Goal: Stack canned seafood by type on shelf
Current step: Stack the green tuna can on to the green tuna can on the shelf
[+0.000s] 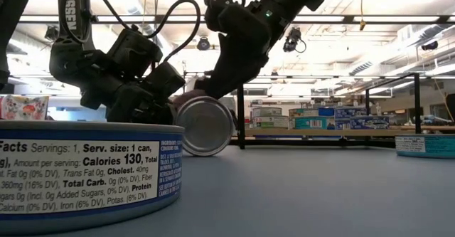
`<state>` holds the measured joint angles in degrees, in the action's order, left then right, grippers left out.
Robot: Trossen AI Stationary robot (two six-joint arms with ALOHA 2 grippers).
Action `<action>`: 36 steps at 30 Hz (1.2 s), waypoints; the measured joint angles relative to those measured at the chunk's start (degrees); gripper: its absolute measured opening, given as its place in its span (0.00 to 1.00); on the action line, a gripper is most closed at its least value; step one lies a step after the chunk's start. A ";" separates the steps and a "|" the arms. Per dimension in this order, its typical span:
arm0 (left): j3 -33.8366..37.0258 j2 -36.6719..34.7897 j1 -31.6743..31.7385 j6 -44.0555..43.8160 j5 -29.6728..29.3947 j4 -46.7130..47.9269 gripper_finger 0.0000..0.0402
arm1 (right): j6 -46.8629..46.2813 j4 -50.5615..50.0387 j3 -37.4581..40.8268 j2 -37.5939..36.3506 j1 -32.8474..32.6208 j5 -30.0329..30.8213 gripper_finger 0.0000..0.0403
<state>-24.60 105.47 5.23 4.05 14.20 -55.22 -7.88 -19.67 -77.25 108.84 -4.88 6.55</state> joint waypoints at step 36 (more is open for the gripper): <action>0.04 0.00 0.02 -0.22 0.00 0.01 0.01 | 15.41 5.15 3.93 -0.11 2.10 -6.54 0.46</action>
<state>-24.56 105.47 5.26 3.84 14.20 -55.21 7.53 -14.53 -73.32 108.73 -2.78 0.01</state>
